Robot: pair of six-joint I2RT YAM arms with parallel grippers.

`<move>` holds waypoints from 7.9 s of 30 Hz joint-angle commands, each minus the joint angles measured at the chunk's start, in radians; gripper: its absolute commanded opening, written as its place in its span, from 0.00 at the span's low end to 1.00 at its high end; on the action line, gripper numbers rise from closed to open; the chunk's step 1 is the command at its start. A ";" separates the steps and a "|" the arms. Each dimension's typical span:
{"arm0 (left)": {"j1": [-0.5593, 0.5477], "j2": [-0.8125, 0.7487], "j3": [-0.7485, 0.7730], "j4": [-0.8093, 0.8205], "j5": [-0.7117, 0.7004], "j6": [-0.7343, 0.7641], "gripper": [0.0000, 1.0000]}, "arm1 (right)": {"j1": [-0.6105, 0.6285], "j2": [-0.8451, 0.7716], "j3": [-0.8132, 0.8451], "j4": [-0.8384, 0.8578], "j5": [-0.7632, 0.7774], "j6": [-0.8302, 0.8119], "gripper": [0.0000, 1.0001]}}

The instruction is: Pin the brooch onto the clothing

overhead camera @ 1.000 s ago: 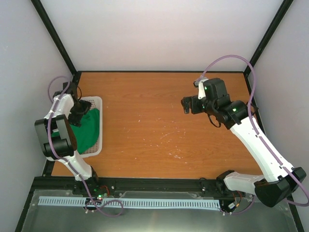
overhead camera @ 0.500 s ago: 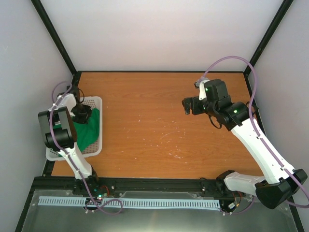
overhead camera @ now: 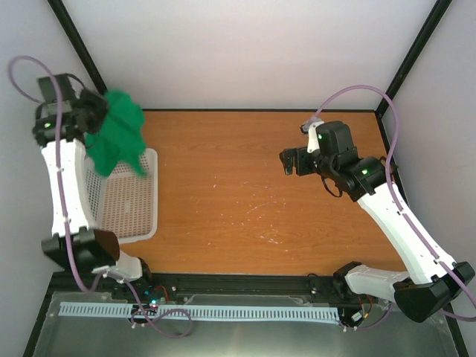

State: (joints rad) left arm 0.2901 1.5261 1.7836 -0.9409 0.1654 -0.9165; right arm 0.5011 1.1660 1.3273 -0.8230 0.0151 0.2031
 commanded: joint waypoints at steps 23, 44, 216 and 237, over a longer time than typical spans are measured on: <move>-0.519 -0.421 -0.661 0.188 0.372 0.277 0.81 | 0.005 -0.084 -0.022 0.071 0.007 0.043 1.00; -0.514 -0.162 -0.805 0.271 0.265 0.266 0.89 | 0.115 0.554 0.010 0.131 -0.529 0.071 0.95; -0.790 -0.360 0.452 0.170 0.025 0.487 0.01 | 0.051 0.818 1.268 0.624 -0.604 0.555 0.03; -1.044 0.052 -0.281 0.724 0.572 0.434 0.01 | -0.406 0.527 0.190 -0.101 -0.460 0.019 0.09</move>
State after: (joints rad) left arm -0.6388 1.4181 1.4906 -0.4374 0.5533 -0.5198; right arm 0.2539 1.7504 1.7161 -0.7406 -0.6872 0.4252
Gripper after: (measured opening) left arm 0.039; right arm 0.044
